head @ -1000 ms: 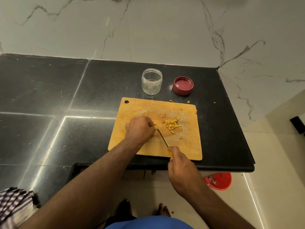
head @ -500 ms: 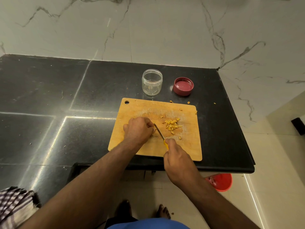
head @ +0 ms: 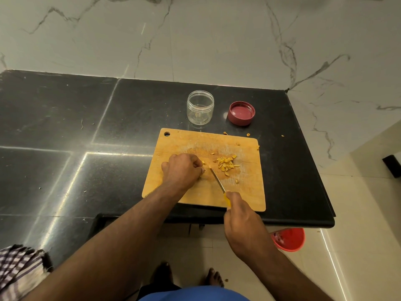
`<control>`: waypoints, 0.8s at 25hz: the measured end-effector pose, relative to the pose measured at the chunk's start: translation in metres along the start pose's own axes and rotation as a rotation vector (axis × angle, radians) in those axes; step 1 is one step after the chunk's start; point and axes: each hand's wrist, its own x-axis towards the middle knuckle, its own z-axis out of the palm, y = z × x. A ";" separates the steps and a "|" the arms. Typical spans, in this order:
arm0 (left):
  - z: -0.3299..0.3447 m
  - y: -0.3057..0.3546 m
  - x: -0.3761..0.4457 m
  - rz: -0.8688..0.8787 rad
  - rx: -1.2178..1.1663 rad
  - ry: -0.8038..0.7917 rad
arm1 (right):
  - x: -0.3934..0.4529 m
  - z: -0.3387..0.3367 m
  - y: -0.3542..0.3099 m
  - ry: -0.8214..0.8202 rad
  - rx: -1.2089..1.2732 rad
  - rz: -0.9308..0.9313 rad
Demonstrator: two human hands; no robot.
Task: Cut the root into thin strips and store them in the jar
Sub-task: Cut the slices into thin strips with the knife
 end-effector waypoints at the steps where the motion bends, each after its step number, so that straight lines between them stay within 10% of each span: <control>1: 0.000 0.000 0.000 0.006 0.007 -0.003 | 0.001 0.000 0.000 0.018 0.012 0.007; 20: 0.000 0.000 -0.003 -0.004 0.030 0.027 | 0.012 0.003 -0.004 -0.086 -0.052 -0.037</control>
